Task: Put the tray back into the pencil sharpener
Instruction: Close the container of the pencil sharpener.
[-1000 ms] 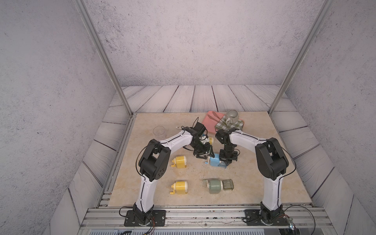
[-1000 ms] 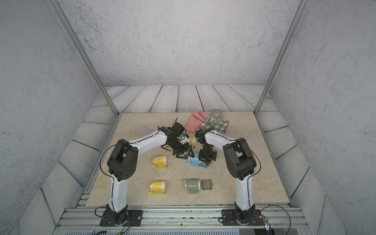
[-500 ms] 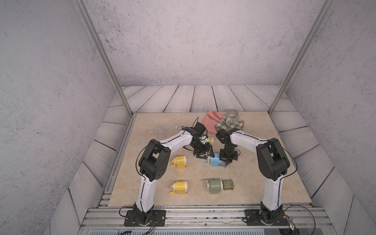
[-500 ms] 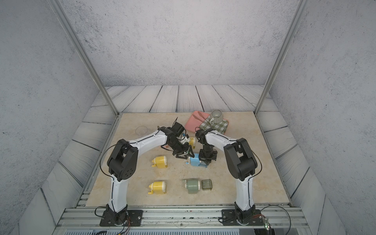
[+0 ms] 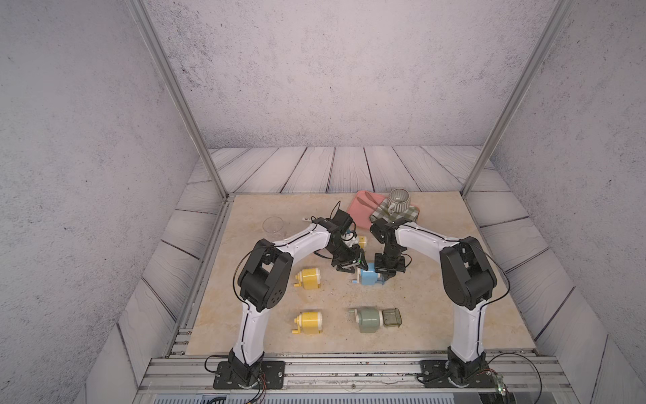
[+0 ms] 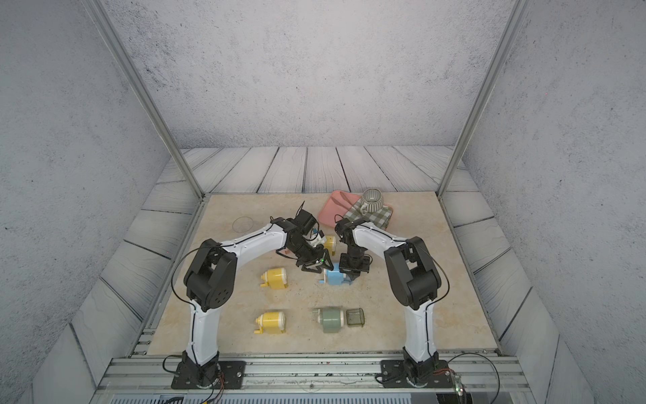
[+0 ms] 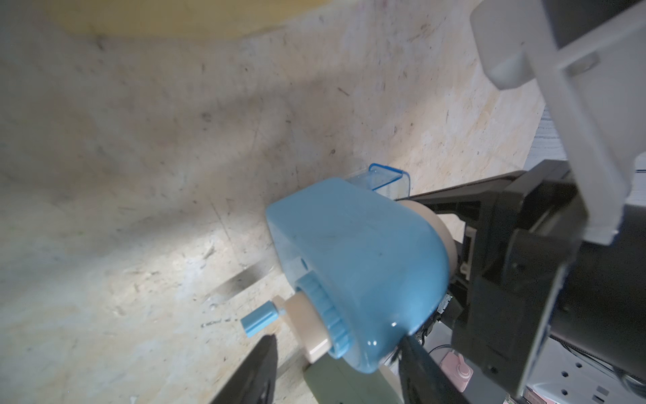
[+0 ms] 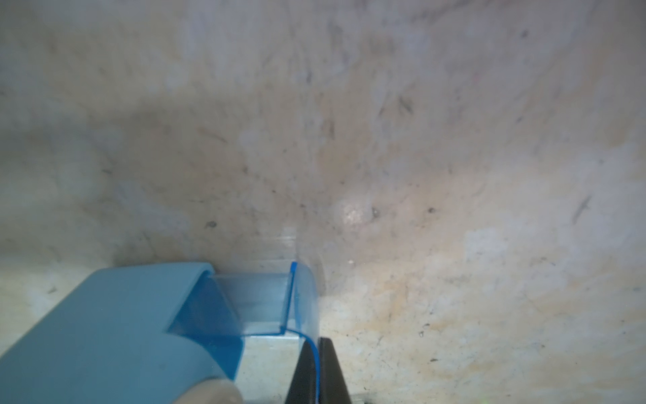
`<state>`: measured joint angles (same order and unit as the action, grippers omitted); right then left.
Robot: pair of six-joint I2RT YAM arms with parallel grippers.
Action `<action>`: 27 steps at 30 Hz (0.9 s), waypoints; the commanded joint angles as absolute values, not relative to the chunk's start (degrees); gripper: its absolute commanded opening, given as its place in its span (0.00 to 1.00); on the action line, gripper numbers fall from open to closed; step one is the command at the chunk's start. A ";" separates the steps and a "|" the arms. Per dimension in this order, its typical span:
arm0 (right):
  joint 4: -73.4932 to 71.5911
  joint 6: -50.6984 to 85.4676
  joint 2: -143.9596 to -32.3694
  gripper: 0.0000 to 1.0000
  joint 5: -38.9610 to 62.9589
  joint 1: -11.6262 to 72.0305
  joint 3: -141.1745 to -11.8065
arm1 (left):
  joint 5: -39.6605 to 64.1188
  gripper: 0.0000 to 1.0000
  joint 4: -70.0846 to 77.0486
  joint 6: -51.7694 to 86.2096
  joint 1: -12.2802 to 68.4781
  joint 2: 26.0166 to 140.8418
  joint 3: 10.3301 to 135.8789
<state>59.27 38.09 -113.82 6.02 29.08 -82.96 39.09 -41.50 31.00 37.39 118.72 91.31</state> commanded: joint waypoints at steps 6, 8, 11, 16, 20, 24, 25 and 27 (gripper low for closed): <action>56.56 35.07 -111.65 0.01 10.43 29.38 -78.82 | 33.84 0.58 -45.09 30.48 37.09 121.38 89.23; 55.88 34.84 -111.33 0.01 11.04 29.44 -77.94 | 33.84 0.58 -45.01 30.50 37.09 121.38 89.19; 54.86 35.26 -110.89 0.03 11.38 29.44 -77.14 | 33.85 0.58 -44.82 30.58 37.09 121.37 89.12; 53.63 36.74 -110.42 0.07 12.54 29.33 -77.11 | 33.84 0.58 -44.74 30.84 37.16 121.46 89.12; 53.55 37.27 -110.00 0.11 12.94 29.29 -77.21 | 33.84 0.57 -44.65 30.85 37.18 121.38 89.05; 54.36 37.52 -109.08 0.17 12.14 29.18 -77.66 | 33.80 0.57 -44.59 30.95 37.18 121.29 88.81; 54.64 37.61 -108.87 0.19 11.96 29.05 -77.83 | 33.79 0.57 -44.54 30.98 37.18 121.21 88.77; 55.15 37.57 -108.31 0.22 11.56 28.82 -78.22 | 33.75 0.57 -44.52 30.96 37.18 121.20 88.71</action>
<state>54.24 37.67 -111.00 10.33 28.42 -77.97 39.62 -41.47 31.05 37.34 118.74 91.11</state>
